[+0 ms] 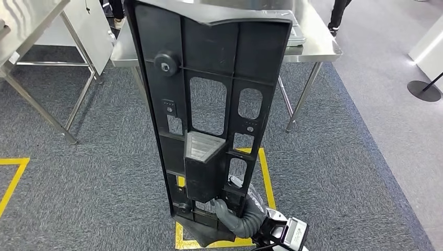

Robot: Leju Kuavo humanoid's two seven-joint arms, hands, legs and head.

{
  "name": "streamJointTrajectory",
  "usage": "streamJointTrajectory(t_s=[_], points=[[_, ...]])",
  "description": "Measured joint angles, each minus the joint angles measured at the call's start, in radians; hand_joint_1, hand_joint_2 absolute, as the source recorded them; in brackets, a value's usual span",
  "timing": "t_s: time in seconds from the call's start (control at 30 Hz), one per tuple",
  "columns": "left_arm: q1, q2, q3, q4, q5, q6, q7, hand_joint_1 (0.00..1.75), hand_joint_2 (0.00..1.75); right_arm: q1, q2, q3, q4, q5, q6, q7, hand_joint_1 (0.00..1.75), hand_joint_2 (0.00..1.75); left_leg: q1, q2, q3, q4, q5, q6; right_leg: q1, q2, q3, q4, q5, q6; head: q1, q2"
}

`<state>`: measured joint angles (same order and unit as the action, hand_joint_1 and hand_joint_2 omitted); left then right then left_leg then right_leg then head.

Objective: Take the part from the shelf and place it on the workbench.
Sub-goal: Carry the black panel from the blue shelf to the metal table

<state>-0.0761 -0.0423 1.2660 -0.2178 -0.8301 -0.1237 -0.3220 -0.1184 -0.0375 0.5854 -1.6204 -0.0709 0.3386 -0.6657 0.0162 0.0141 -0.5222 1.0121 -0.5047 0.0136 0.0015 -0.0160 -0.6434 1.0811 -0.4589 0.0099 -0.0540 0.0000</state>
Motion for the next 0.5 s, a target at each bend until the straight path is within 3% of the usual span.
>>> streamJointTrajectory(t_s=[0.07,0.2,0.23,0.3,0.37,0.4,0.43,0.5], points=[[0.0,-0.001,0.0,0.0,0.0,0.0,0.0,0.0,0.0,-0.001,0.0,-0.003,0.0,0.002,-0.004,0.0,1.75,1.75,-0.002,0.008,0.011,-0.002,-0.01,-0.012,0.01,-0.015,0.016,-0.053,0.009,-0.014,0.0,0.0],[-0.003,0.0,0.0,0.0,0.0,-0.001,0.001,0.0,0.0,-0.003,0.0,-0.004,0.001,0.002,-0.009,0.0,1.75,1.75,-0.004,0.01,0.016,0.029,-0.029,-0.034,0.003,0.0,0.042,-0.072,0.009,-0.033,0.0,0.0],[-0.004,0.0,0.0,0.0,0.001,-0.001,0.001,0.0,0.0,-0.005,0.0,-0.004,0.003,0.002,-0.009,0.002,1.75,1.75,-0.003,0.006,-0.004,0.07,-0.049,-0.037,0.001,0.003,0.052,-0.075,0.006,-0.037,0.0,0.0],[-0.004,0.0,0.0,0.0,0.005,0.0,0.001,0.0,0.0,-0.011,0.0,-0.004,0.016,0.0,-0.01,0.011,1.75,1.75,-0.001,-0.001,-0.077,0.192,-0.097,-0.038,0.002,0.007,0.065,-0.076,-0.004,-0.044,0.0,0.0],[0.001,0.001,0.0,0.0,0.01,0.001,-0.002,0.0,0.0,-0.015,0.0,-0.003,0.039,0.0,-0.016,0.022,1.75,1.75,-0.001,-0.003,-0.144,0.274,-0.118,-0.038,0.004,0.015,0.08,-0.076,-0.018,-0.046,0.0,0.0],[0.003,0.001,0.0,0.0,0.012,0.001,-0.004,0.0,0.0,-0.017,0.0,-0.003,0.052,0.001,-0.021,0.026,1.75,1.75,-0.001,-0.003,-0.159,0.27,-0.104,-0.038,0.005,0.019,0.091,-0.076,-0.026,-0.045,0.0,0.0],[0.005,0.001,0.001,0.0,0.012,0.001,-0.006,0.0,0.0,-0.018,0.0,-0.003,0.063,0.001,-0.025,0.026,1.75,1.75,-0.001,-0.003,-0.155,0.228,-0.069,-0.037,0.005,0.022,0.104,-0.076,-0.035,-0.044,0.0,0.0],[0.007,0.001,0.002,0.0,0.013,0.002,-0.009,0.0,0.0,-0.021,0.0,-0.002,0.077,0.002,-0.029,0.024,1.75,1.75,-0.004,-0.004,-0.127,0.103,0.024,-0.03,0.007,0.025,0.129,-0.075,-0.055,-0.039,0.0,0.0]])
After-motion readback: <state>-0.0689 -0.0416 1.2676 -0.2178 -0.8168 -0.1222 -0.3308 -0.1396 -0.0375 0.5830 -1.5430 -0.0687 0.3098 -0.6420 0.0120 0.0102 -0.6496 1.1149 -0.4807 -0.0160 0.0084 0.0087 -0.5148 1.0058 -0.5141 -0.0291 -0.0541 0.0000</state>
